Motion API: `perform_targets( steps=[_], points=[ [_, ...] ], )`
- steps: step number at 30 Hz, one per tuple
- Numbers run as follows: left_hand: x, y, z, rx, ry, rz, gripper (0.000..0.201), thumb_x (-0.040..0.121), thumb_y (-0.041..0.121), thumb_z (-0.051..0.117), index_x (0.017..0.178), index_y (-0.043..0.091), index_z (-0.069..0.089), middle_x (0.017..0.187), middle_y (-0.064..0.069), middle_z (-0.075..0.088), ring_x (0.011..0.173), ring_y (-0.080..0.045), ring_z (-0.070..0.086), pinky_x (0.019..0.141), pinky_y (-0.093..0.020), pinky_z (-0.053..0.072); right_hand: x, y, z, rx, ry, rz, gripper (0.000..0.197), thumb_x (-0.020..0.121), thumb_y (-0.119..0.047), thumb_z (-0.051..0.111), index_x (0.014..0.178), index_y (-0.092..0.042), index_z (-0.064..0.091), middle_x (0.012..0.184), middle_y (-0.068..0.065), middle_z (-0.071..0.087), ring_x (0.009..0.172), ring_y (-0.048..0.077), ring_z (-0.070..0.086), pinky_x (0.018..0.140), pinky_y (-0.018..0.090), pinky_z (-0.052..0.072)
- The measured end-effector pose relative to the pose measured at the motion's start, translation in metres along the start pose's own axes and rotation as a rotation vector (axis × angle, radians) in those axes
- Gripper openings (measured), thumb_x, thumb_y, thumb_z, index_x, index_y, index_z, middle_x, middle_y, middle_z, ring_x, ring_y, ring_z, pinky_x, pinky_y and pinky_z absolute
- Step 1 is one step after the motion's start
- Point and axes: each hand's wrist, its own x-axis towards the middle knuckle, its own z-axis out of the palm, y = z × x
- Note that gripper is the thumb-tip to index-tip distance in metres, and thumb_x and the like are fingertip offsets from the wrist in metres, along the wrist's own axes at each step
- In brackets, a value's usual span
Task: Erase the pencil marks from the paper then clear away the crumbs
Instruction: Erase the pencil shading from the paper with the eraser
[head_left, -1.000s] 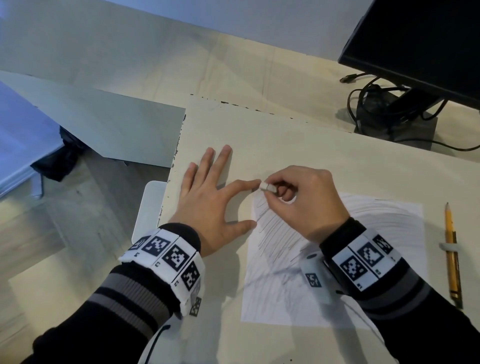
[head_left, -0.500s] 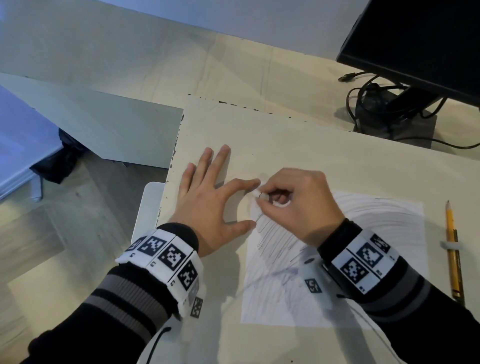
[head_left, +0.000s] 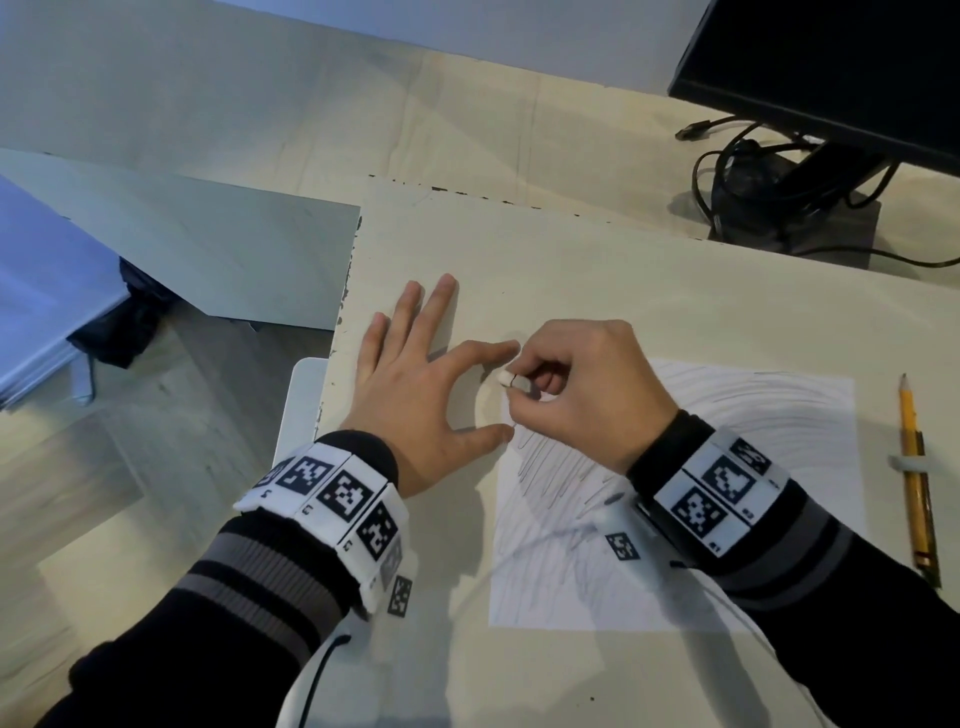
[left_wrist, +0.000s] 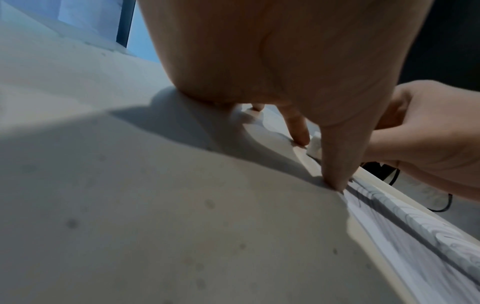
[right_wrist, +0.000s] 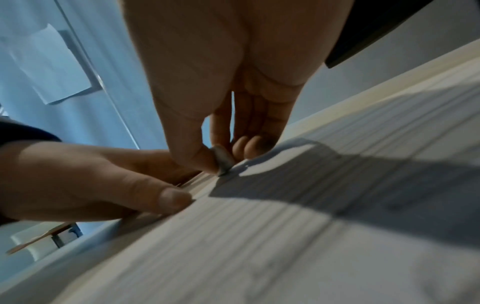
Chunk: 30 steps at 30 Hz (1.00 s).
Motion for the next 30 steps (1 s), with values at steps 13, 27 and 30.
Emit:
perform_targets(
  steps=[13, 27, 30],
  points=[
    [0.0003, 0.0012, -0.0014, 0.008, -0.014, -0.004, 0.069, 0.076, 0.066, 0.067, 0.138, 0.059, 0.036, 0.163, 0.008, -0.019, 0.147, -0.014, -0.026, 0.117, -0.037, -0.017, 0.0006, 0.0028, -0.0051, 0.004, 0.041, 0.061, 0.012, 0.072, -0.018, 0.075, 0.081, -0.024, 0.077, 0.069, -0.012, 0.065, 0.063, 0.006, 0.062, 0.061, 0.027, 0.056],
    [0.0002, 0.0013, -0.0012, 0.019, -0.017, -0.002, 0.07, 0.076, 0.067, 0.065, 0.139, 0.058, 0.035, 0.163, 0.007, -0.02, 0.147, -0.016, -0.027, 0.118, -0.039, -0.015, 0.0003, -0.0002, -0.0032, -0.029, 0.075, 0.06, 0.012, 0.071, -0.015, 0.076, 0.082, -0.021, 0.077, 0.071, -0.012, 0.065, 0.064, 0.005, 0.061, 0.062, 0.026, 0.055],
    [0.0009, 0.0, -0.0011, 0.019, -0.015, 0.0, 0.07, 0.076, 0.067, 0.065, 0.138, 0.059, 0.035, 0.163, 0.007, -0.02, 0.147, -0.015, -0.027, 0.118, -0.039, -0.016, 0.0032, 0.0, -0.0011, -0.045, 0.103, 0.082, 0.01, 0.071, -0.019, 0.076, 0.08, -0.022, 0.078, 0.071, -0.012, 0.065, 0.064, 0.005, 0.06, 0.062, 0.026, 0.055]
  ],
)
